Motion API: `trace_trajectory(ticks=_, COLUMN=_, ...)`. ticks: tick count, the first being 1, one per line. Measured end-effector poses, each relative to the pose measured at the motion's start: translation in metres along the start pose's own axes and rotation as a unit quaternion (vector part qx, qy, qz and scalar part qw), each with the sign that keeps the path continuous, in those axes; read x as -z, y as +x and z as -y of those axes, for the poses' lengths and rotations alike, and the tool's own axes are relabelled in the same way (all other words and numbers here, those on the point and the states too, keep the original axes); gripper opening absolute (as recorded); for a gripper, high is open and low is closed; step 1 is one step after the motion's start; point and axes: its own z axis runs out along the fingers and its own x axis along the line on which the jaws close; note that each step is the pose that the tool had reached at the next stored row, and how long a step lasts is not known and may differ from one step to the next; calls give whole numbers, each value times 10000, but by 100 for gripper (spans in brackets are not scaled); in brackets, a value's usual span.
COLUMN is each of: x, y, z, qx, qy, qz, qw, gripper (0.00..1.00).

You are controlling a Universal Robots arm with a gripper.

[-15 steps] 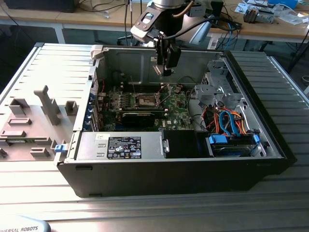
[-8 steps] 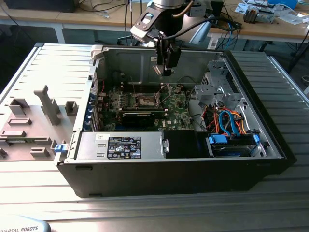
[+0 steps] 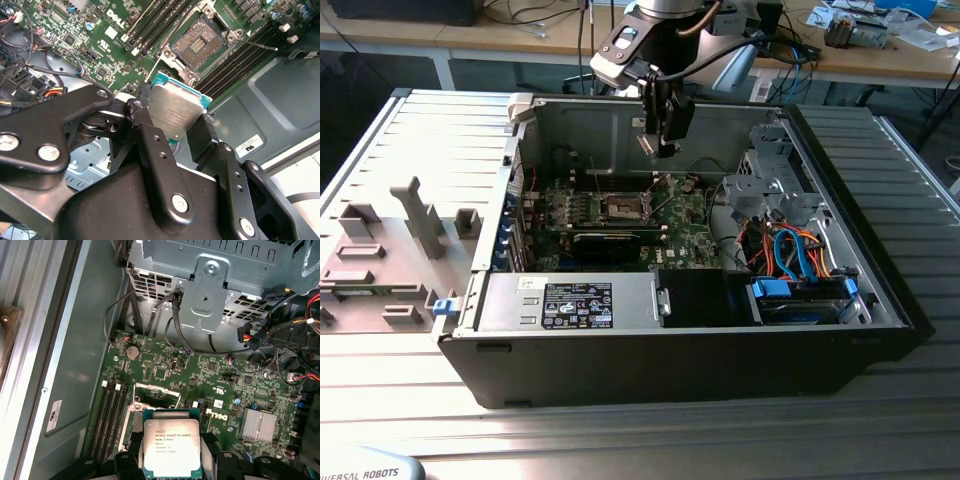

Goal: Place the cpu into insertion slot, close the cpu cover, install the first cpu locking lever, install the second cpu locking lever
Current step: 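Place the cpu into insertion slot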

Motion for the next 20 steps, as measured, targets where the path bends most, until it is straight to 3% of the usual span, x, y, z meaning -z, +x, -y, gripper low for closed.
trace_trajectory(ticks=20, x=-4, y=0, z=0, qx=-128, qy=0, qz=7, qw=9999, gripper=54)
